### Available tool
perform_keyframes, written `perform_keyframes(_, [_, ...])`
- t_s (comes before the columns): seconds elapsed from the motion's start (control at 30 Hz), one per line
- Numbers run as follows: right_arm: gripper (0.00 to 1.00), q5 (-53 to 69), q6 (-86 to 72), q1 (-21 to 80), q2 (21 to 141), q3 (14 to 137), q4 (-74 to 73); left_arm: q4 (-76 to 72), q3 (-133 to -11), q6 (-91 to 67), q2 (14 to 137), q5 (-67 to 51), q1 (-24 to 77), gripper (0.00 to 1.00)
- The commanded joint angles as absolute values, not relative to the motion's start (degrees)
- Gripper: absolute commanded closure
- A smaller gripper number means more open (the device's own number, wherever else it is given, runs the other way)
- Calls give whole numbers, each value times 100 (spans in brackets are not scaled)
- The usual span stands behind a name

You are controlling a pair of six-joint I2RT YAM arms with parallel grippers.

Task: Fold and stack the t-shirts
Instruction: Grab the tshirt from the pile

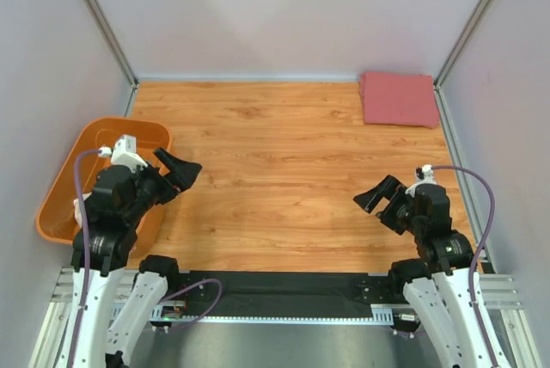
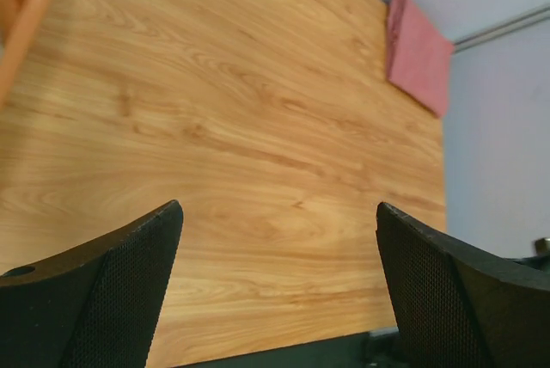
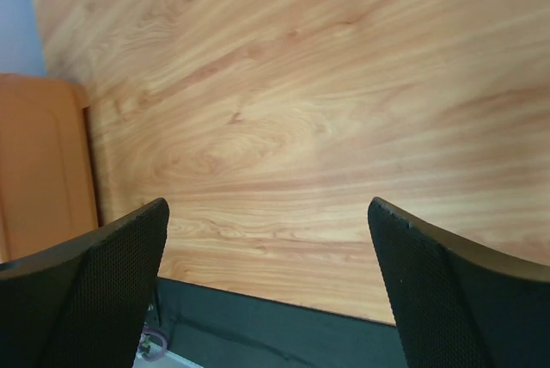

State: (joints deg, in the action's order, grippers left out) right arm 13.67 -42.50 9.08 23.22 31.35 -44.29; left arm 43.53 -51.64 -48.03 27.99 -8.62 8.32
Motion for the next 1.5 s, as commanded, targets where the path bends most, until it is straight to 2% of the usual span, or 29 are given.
perform_keyframes(0.0, [0, 582, -4218, 888, 2706, 3796, -5360, 5247, -5843, -3238, 3014, -283, 809, 0])
perform_keyframes(0.1, [0, 466, -4263, 888, 3181, 4341, -5870, 5765, -6459, -3069, 3251, 1140, 800, 0])
perform_keyframes(0.23, [0, 1165, -3587, 888, 3629, 4675, -5661, 6274, -7248, -2750, 4547, 1764, 774, 11])
perform_keyframes(0.3, [0, 1353, -3560, 888, 3901, 4772, -5590, 6635, -7488, -2891, 5190, 2153, 669, 10])
perform_keyframes(0.4, [0, 1713, -3393, 888, 4339, 4799, -5485, 6627, -7349, -3058, 5745, 2145, 283, 10])
perform_keyframes(0.43, [5, 1792, -3288, 888, 4446, 4790, -5432, 6644, -7261, -3128, 5870, 2136, 203, 11])
perform_keyframes(0.5, [7, 1793, -2954, 888, 4675, 4799, -5388, 6741, -7033, -3426, 6150, 2232, -155, 11])
perform_keyframes(0.67, [5, 1661, -2365, 905, 5299, 5115, -5440, 6610, -6408, -4121, 6301, 2154, -1185, 5])
perform_keyframes(0.8, [2, 1538, -2014, 1528, 5563, 5457, -5396, 6320, -6390, -4421, 6766, 1838, -1897, 4])
perform_keyframes(0.87, [0, 1354, -1855, 1852, 5660, 5528, -5423, 6092, -6460, -4543, 6829, 1539, -2135, 7])
perform_keyframes(0.9, [0, 1240, -1707, 1924, 5678, 5563, -5432, 5891, -6486, -4405, 6725, 1390, -2144, 20])
perform_keyframes(0.97, [0, 1117, -1609, 2073, 5721, 5555, -5423, 5696, -6496, -4464, 6462, 1300, -2101, 23])
perform_keyframes(1.07, [0, 1028, -1573, 2162, 5774, 5546, -5388, 5536, -6215, -4728, 6046, 1476, -2362, 18])
perform_keyframes(1.2, [0, 1037, -1573, 2268, 5836, 5599, -5326, 6335, -6188, -4922, 6784, 1879, -2584, 6])
perform_keyframes(1.3, [0, 950, -1573, 2268, 5810, 5660, -5379, 6023, -5916, -4984, 7276, 1908, -2758, 2])
perform_keyframes(1.33, [0, 923, -1582, 2268, 5792, 5669, -5388, 5777, -5819, -4792, 7373, 1803, -2847, 3])
perform_keyframes(1.4, [0, 905, -1591, 2268, 5775, 5704, -5458, 5311, -5704, -4667, 7593, 1758, -2996, 12])
perform_keyframes(1.43, [0, 897, -1608, 2268, 5748, 5756, -5502, 5152, -5800, -4597, 7681, 1706, -3014, 24])
perform_keyframes(1.47, [0, 896, -1626, 2268, 5748, 5792, -5502, 5150, -5879, -4518, 7690, 1705, -3015, 31])
